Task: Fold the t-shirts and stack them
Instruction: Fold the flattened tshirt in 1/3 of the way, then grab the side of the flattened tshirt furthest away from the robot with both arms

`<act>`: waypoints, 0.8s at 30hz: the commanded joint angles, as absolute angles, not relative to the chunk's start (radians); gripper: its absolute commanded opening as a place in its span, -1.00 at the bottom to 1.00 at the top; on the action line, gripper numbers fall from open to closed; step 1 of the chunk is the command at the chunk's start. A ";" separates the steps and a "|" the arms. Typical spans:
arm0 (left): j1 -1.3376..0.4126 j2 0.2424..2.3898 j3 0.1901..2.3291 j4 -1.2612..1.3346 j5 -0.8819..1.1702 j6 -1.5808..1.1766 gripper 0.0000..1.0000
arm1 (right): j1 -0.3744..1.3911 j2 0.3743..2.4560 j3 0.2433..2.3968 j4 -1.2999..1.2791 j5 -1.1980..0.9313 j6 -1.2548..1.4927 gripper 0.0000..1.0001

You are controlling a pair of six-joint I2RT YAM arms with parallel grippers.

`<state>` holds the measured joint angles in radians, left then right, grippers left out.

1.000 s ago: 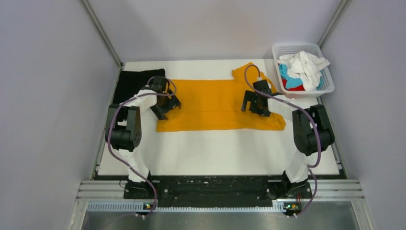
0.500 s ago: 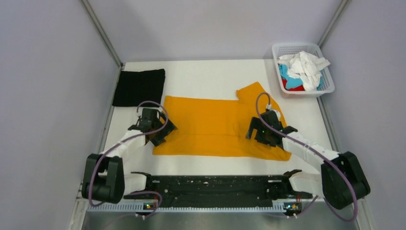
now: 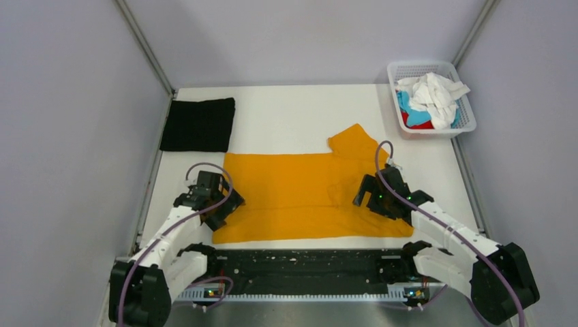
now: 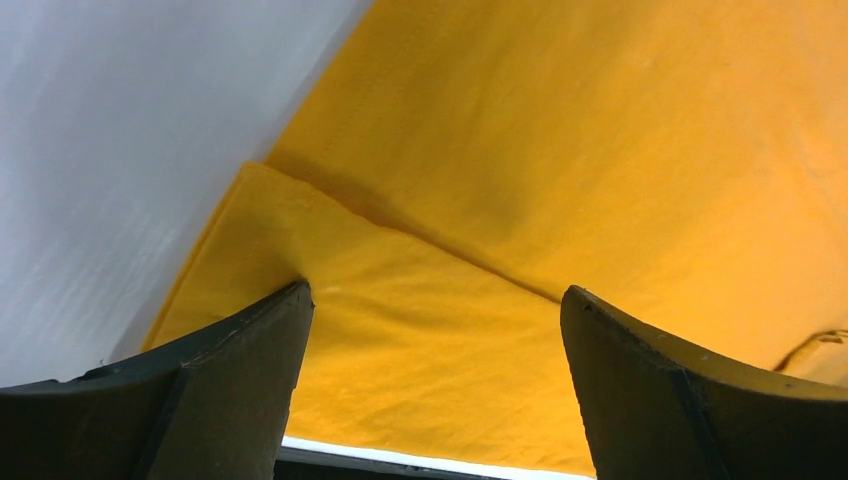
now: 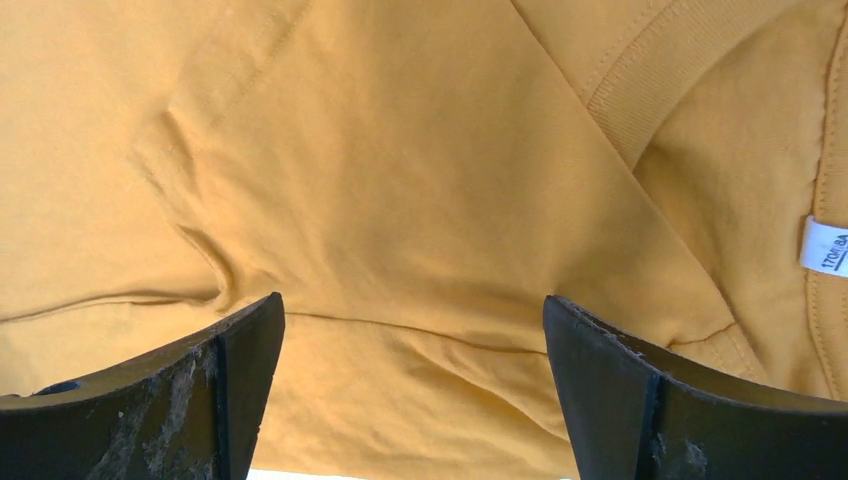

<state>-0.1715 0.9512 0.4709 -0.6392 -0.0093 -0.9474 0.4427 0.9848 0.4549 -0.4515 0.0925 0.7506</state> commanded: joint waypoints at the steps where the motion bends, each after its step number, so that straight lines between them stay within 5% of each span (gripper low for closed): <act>1: -0.172 0.975 0.585 -0.685 -0.070 -0.914 0.97 | 0.453 0.957 0.586 -0.469 0.115 0.694 0.98; 11: -0.136 1.387 1.022 -0.702 -0.312 -0.750 0.95 | 0.440 1.208 0.888 -0.362 0.290 0.537 0.97; 24: -0.094 1.911 1.459 -0.673 -0.268 -0.634 0.25 | 0.355 1.488 1.073 -0.327 0.231 0.479 0.97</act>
<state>-0.0978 1.8580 1.3640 -0.6731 -0.2569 -0.6727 0.3870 1.4521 1.0142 -0.3614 0.2443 0.4988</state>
